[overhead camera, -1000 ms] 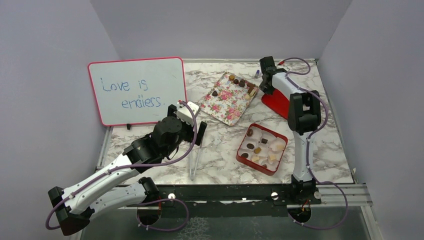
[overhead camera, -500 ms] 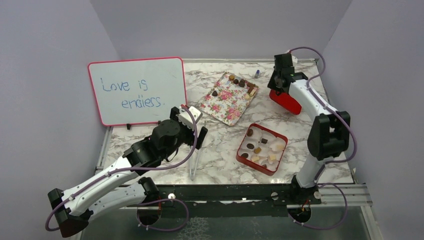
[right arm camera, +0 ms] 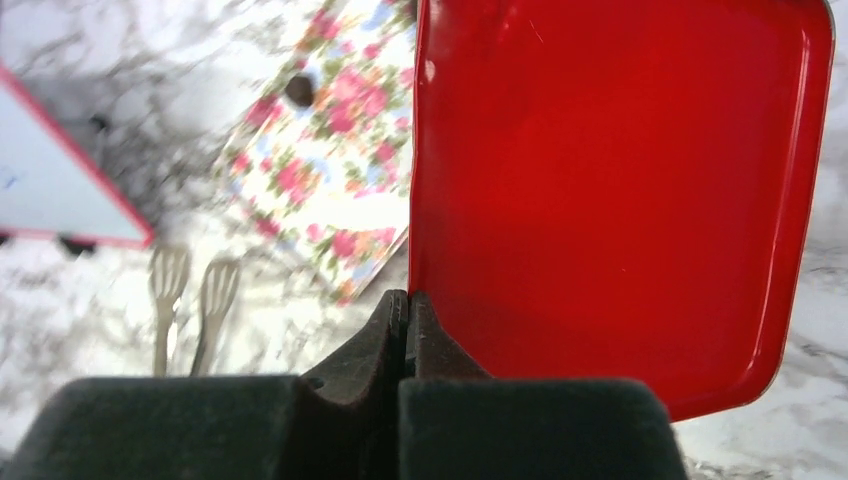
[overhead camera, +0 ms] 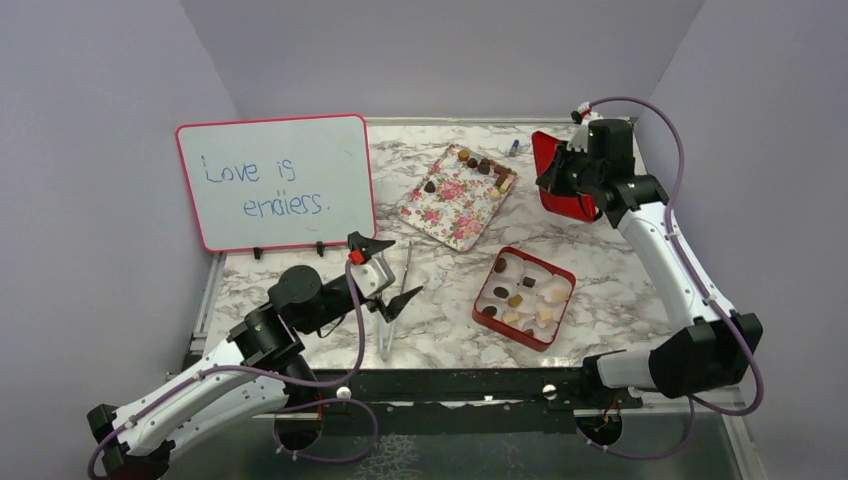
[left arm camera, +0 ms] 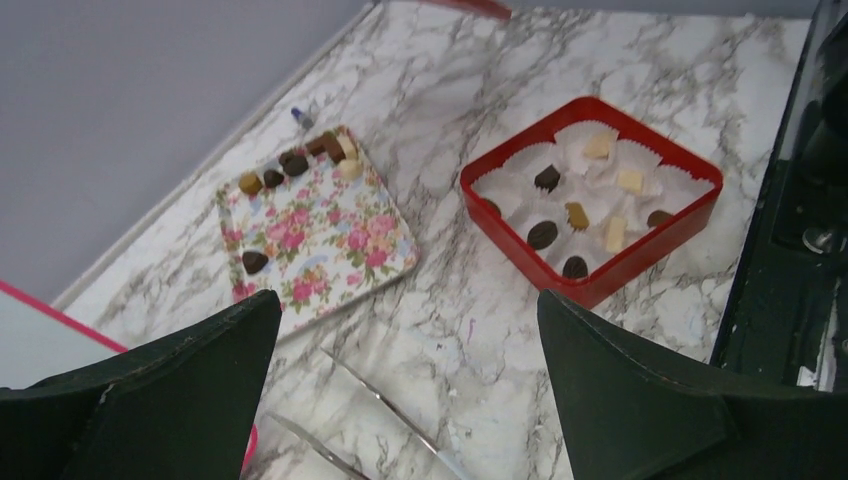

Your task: Pack the chocolate

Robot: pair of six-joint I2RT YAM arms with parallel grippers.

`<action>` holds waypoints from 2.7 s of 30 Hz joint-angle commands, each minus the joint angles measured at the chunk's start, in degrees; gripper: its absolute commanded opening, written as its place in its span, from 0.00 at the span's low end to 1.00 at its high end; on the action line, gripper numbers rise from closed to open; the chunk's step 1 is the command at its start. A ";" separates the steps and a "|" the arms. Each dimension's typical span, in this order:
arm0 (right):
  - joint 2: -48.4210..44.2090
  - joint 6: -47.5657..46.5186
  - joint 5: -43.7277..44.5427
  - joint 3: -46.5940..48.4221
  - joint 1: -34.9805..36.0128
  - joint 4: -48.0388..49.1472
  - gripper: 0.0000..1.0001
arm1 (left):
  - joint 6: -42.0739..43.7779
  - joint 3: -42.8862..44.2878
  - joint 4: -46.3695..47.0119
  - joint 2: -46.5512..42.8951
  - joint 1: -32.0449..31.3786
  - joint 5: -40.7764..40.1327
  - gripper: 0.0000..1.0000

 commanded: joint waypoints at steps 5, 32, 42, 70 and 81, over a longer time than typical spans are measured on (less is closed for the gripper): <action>-12.58 -4.27 -21.92 -7.23 -0.08 -4.01 0.01 | 9.42 8.95 4.16 -0.43 0.12 11.22 0.98; -22.78 -4.05 -44.95 -11.67 -0.01 -2.38 0.01 | 58.09 39.83 -5.77 43.79 0.12 21.56 0.67; -21.99 -5.84 -45.69 -10.41 -0.04 -4.07 0.01 | 62.00 44.11 -6.56 50.55 -0.20 21.91 0.67; -26.97 8.35 -34.72 -8.82 -0.04 12.64 0.39 | 37.30 44.59 1.27 49.05 -0.84 7.48 0.00; -35.02 23.22 -23.38 -8.90 -0.04 25.00 0.95 | 2.02 31.89 12.62 36.19 -0.67 1.58 0.00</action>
